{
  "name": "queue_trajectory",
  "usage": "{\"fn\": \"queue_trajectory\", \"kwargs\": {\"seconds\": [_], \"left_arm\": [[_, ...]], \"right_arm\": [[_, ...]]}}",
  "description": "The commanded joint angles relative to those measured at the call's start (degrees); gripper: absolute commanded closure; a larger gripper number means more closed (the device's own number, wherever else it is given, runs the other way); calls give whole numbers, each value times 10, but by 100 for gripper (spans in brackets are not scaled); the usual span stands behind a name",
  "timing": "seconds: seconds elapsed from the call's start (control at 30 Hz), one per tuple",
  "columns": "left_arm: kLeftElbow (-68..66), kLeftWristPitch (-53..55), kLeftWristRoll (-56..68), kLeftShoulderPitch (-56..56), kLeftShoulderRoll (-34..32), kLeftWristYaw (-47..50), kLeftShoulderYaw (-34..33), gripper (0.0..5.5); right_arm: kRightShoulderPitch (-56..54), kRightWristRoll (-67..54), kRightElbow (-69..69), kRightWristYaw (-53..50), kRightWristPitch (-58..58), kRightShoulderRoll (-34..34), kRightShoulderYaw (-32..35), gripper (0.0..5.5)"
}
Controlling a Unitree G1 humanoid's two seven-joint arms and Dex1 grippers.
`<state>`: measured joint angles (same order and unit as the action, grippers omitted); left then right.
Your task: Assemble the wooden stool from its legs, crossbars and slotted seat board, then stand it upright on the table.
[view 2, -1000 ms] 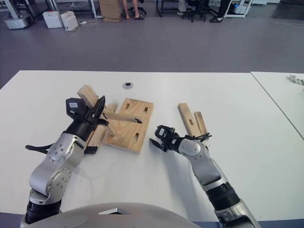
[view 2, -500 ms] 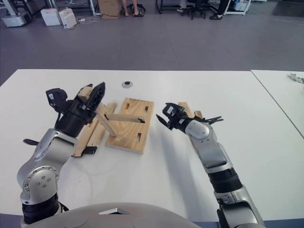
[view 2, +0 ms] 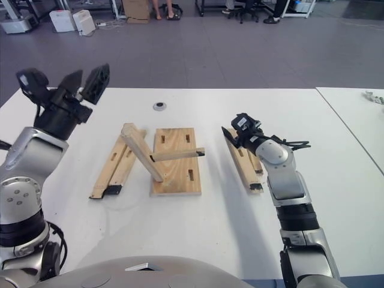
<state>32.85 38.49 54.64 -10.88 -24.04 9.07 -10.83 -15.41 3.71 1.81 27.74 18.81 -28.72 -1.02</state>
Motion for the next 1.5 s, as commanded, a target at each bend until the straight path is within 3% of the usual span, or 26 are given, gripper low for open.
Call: {"fn": "queue_trajectory", "kwargs": {"seconds": [0.03,0.2,0.43,0.7,0.87,0.93,1.03,1.1,1.3,1.5], "left_arm": [[-45,43,-100,96,-38,-55,114,41],[-82,66,-191,142,-44,-88,186,41],[-103,90,-247,158,-28,-110,193,161],[-80,106,-351,158,-71,-142,242,309],[-96,97,-389,163,-57,-143,235,341],[-88,84,-367,147,-20,-137,192,342],[-48,53,-299,63,54,-137,105,342],[-36,27,-275,-5,62,-168,88,342],[-159,-164,-349,-146,25,-284,103,342],[-208,-288,-392,-169,44,-355,151,342]], "right_arm": [[-14,-1,-22,-6,-11,-1,4,232],[-10,0,-39,-12,-20,10,-5,232],[-8,1,-50,-16,-22,22,-13,232],[-9,3,-52,-21,-23,29,-19,232],[-16,-5,-53,-19,-22,35,-18,232],[-35,-39,-48,-10,-5,45,2,232],[-122,-195,-24,16,84,77,92,232],[-193,-302,-19,32,147,97,135,232],[-377,-516,-54,-60,238,221,206,232],[-426,-575,-105,-92,259,230,222,232]]}}
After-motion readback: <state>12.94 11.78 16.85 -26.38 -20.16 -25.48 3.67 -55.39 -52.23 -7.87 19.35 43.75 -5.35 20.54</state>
